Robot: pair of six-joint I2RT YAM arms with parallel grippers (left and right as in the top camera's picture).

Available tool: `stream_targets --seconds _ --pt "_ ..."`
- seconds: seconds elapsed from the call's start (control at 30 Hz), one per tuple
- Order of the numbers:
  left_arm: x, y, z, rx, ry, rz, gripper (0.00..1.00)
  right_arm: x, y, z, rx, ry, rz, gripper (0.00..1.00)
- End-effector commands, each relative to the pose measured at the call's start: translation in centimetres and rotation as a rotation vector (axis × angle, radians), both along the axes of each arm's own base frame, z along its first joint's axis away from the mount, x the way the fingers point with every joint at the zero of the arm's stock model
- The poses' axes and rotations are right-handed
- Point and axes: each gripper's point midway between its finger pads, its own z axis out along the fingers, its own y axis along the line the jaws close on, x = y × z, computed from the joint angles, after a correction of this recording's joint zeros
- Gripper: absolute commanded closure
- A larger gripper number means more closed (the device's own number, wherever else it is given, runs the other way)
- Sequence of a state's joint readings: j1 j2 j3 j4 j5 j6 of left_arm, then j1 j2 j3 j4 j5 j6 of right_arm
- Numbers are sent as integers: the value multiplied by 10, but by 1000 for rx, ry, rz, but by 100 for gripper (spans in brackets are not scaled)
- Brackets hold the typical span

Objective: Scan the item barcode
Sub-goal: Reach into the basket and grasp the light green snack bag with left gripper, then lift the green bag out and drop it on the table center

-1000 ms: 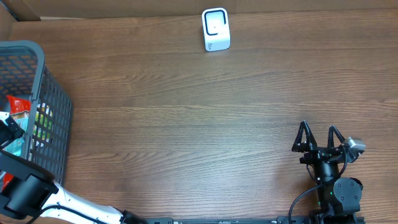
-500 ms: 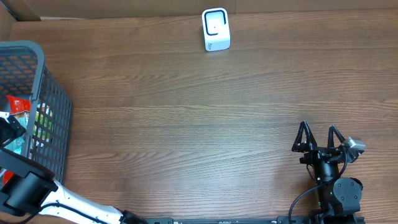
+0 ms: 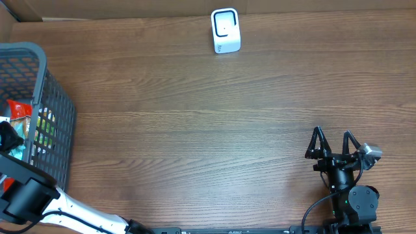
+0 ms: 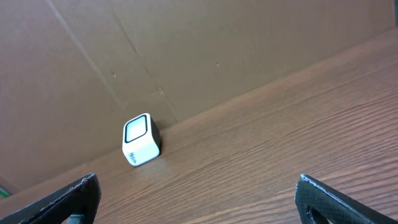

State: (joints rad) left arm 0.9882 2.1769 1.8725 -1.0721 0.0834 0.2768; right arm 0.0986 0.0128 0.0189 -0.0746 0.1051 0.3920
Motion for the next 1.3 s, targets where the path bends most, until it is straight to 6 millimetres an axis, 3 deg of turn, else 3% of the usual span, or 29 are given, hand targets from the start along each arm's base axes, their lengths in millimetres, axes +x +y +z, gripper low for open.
stream_targets --seconds 0.0,0.13,0.27,0.37,0.53,0.73,0.9,1.07,1.17,1.27 --pt "6 -9 -10 -62 -25 46 96 0 -2 -2 3 -2 -8 0" --pt "9 -15 -5 -80 -21 56 96 0 -2 -2 3 -2 -8 0" --pt "26 -15 22 -59 -53 98 96 0 -2 -2 3 -2 -8 0" --pt "46 -12 61 -7 -103 119 96 0 -2 -2 3 -2 -8 0" --pt "80 -14 148 114 -247 119 96 0 -2 -2 3 -2 -8 0" --pt "99 -38 241 210 -431 152 96 0 -2 -2 3 -2 -8 0" --pt "113 -83 304 233 -595 72 96 0 -2 -2 3 -2 -8 0" --pt "127 -150 356 207 -749 -87 96 0 -2 -2 3 -2 -8 0" --pt "134 -194 368 160 -784 -184 96 0 -2 -2 3 -2 -8 0" --pt "143 -244 363 96 -761 -304 96 0 -2 -2 3 -2 -8 0"
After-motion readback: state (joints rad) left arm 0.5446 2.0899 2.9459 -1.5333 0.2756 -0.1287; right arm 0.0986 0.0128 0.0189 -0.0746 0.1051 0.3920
